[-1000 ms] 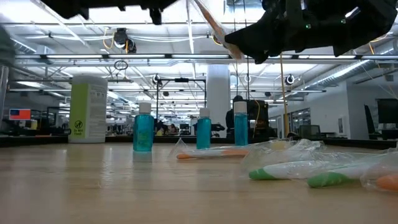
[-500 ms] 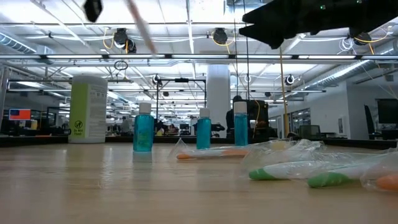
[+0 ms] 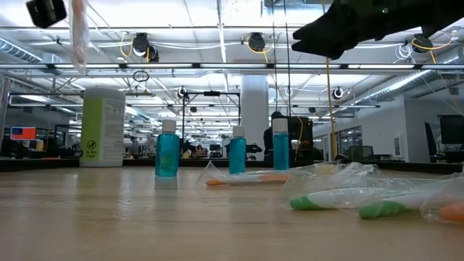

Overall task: Pick & Place toothbrushing station
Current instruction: Put the orange toothbrush into the transparent organizer

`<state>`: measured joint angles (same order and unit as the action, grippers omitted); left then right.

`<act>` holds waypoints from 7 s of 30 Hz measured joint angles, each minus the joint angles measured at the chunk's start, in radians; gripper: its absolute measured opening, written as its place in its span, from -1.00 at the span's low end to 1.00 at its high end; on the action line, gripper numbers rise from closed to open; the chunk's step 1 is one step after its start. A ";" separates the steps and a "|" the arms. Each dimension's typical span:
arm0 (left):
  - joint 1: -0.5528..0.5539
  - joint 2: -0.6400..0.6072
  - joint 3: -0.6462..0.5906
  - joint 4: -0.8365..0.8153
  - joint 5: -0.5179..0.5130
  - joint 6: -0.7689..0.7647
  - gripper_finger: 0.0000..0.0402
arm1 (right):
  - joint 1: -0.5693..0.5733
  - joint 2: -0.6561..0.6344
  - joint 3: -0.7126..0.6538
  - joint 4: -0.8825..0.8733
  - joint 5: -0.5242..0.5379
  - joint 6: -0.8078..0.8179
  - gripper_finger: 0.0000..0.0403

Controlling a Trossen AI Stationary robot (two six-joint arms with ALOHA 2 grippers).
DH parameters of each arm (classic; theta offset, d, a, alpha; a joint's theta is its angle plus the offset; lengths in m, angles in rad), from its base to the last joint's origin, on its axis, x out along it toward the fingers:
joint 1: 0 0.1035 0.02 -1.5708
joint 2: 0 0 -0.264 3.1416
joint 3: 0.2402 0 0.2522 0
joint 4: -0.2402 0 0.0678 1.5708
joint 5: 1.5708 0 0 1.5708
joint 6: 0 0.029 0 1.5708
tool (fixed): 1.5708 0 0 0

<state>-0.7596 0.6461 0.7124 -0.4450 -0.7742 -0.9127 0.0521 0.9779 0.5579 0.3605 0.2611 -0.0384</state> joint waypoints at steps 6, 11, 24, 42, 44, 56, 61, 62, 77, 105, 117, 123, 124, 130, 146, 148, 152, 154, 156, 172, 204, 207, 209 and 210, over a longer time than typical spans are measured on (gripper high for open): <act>-0.105 0.002 0.000 0.037 -0.102 -0.015 -0.96 | -0.007 -0.002 0.000 0.018 0.002 -0.007 0.23; -0.146 0.001 0.000 0.034 -0.091 -0.081 -0.96 | -0.007 -0.009 0.000 0.023 0.003 -0.014 0.23; -0.258 0.001 0.000 -0.158 -0.040 -0.341 -0.96 | -0.005 -0.010 0.000 0.020 0.000 0.011 0.23; -0.332 0.033 0.084 -0.515 -0.029 -0.269 -0.96 | -0.005 -0.010 0.000 0.008 0.000 0.012 0.23; -0.332 0.042 0.083 -0.552 -0.019 -0.302 -0.96 | -0.005 -0.010 0.000 0.008 0.000 0.012 0.23; -0.332 0.158 0.083 -0.551 0.066 -0.517 -0.96 | -0.005 -0.010 0.000 0.001 0.000 0.011 0.23; -0.331 0.247 0.083 -0.547 0.029 -0.564 -0.95 | -0.005 -0.010 0.000 0.001 0.000 0.011 0.23; -0.331 0.265 0.083 -0.548 0.023 -0.574 -0.93 | -0.005 -0.010 0.000 0.001 0.000 0.010 0.23; -0.331 0.388 0.083 -0.545 0.046 -0.697 -0.74 | -0.005 -0.010 0.000 0.001 0.000 0.008 0.23; -0.270 0.108 0.083 -0.520 -0.230 -0.441 0.02 | -0.005 -0.010 0.000 0.008 -0.001 -0.004 0.23; -0.068 0.336 0.084 0.061 0.166 0.066 -0.01 | -0.005 -0.010 0.000 0.015 0.000 -0.008 0.23; 0.051 0.502 0.083 0.011 0.341 -0.095 -0.12 | -0.005 -0.010 0.000 0.015 0.000 -0.008 0.23; 0.070 0.518 0.083 0.012 0.379 -0.099 -0.14 | -0.005 -0.010 0.000 0.015 0.000 -0.008 0.23; 0.148 0.547 0.083 -0.004 0.584 -0.175 -0.23 | -0.005 -0.010 0.000 0.016 0.000 -0.008 0.23; 0.154 0.509 0.084 -0.339 0.599 -0.418 -0.35 | -0.004 -0.009 0.000 0.016 -0.001 -0.011 0.23; 0.154 0.490 0.084 -0.376 0.599 -0.448 -0.35 | -0.004 -0.010 0.000 0.015 -0.001 -0.011 0.23; 0.153 0.436 0.084 -0.474 0.559 -0.512 -0.35 | -0.004 -0.009 0.000 0.015 0.000 -0.011 0.23; 0.154 0.405 0.084 -0.460 0.505 -0.487 -0.35 | -0.004 -0.010 0.000 0.015 -0.001 -0.011 0.23; 0.154 0.373 0.084 -0.446 0.453 -0.445 -0.35 | -0.004 -0.010 0.000 0.013 -0.001 -0.011 0.23; 0.168 0.233 0.084 0.133 0.030 0.416 -0.35 | -0.004 -0.009 0.000 0.004 -0.012 -0.030 0.23; 0.626 0.410 -0.060 0.652 0.700 0.818 -0.35 | 0.537 0.067 0.130 -0.497 0.142 0.345 0.23; 0.651 0.410 -0.133 0.798 0.751 0.755 -0.35 | 0.625 0.143 0.174 -0.604 0.153 0.504 0.23; 0.655 0.416 -0.167 0.862 0.751 0.717 -0.35 | 0.674 0.203 0.193 -0.668 0.153 0.606 0.23; 0.655 0.416 -0.179 0.870 0.747 0.706 -0.35 | 0.694 0.233 0.200 -0.691 0.151 0.649 0.23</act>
<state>-0.1043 1.0622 0.5337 0.4246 -0.0271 -0.2065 0.7462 1.2111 0.7579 -0.3310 0.4116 0.6102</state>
